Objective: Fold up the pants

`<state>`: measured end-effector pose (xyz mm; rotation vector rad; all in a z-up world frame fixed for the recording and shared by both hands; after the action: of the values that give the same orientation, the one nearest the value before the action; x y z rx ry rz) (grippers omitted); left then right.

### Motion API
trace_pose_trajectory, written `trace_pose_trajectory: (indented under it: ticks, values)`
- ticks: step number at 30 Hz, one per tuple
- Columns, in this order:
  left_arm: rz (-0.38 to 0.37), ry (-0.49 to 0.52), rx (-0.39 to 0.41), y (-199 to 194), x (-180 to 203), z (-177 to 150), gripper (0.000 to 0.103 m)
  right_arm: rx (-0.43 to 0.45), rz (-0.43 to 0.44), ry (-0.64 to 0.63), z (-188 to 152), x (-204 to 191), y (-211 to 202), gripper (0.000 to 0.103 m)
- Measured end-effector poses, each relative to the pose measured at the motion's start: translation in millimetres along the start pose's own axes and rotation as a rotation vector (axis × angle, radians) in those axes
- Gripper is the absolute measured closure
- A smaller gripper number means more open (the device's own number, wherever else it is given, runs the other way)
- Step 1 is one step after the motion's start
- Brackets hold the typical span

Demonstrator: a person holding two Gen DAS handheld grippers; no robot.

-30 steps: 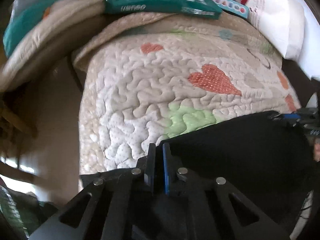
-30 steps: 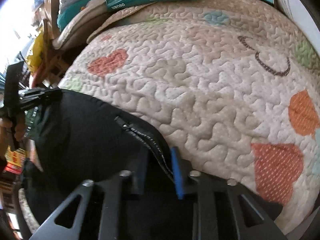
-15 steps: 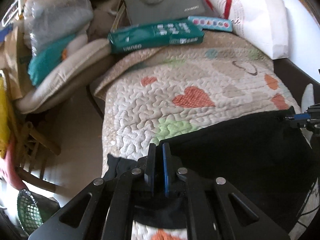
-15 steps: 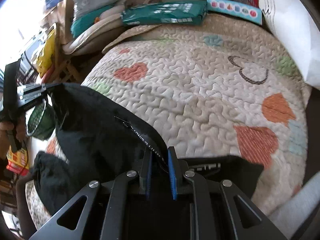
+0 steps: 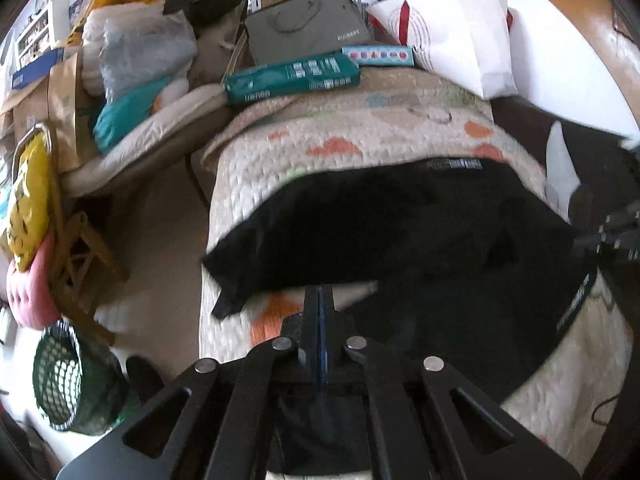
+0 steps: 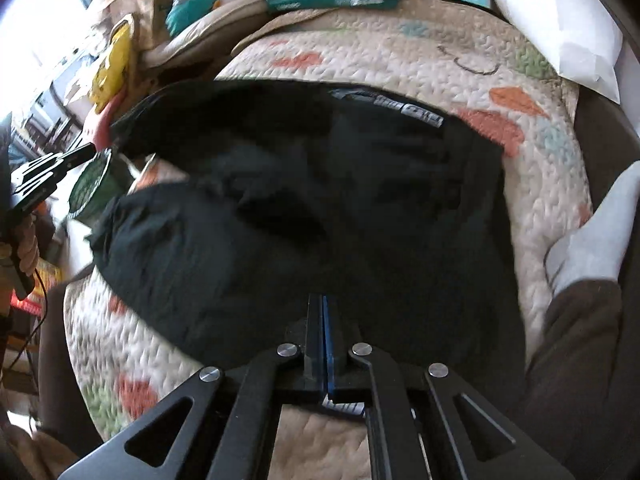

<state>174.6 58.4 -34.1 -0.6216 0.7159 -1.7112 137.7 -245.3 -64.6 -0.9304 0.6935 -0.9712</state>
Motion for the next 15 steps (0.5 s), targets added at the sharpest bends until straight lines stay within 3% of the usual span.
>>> trace_pose_trajectory:
  ticks: [3,5,6,7,10,12,15]
  values:
    - [0.037,0.021,-0.023,3.5,1.3,-15.5,0.103,0.069,-0.024,0.068,10.9,9.9,-13.3,0.096]
    - [0.042,0.009,-0.029,7.8,-0.8,-15.6,0.103,0.124,-0.031,0.15,27.0,28.8,-21.9,0.079]
    - [0.041,-0.002,-0.031,11.0,-3.6,-13.0,0.103,0.136,-0.035,0.174,34.3,36.4,-23.6,0.052]
    - [0.037,-0.014,-0.032,15.0,-7.2,-8.9,0.103,0.151,-0.05,0.193,45.0,48.3,-24.7,0.033]
    - [0.029,-0.064,-0.048,35.9,-25.9,9.8,0.101,0.145,-0.091,0.19,72.6,73.0,-15.4,0.031]
    - [0.032,-0.117,-0.072,60.9,-47.6,28.7,0.091,0.118,-0.107,0.179,89.2,88.7,-2.2,0.031]
    - [0.043,-0.156,-0.098,94.0,-70.1,48.4,0.085,0.08,-0.109,0.158,113.3,111.6,26.3,0.031]
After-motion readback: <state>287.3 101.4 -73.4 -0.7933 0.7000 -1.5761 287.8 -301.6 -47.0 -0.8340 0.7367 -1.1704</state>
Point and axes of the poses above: each gripper's, at about its wrist camera, not at the fingertips, and y roughly the way its jaws point, x to its right, z to its top, the point moved 5 cm from there along y, roughly the way its jaws point, and after that the axes turned 9 degrees about -y, right-handed, at the moved point
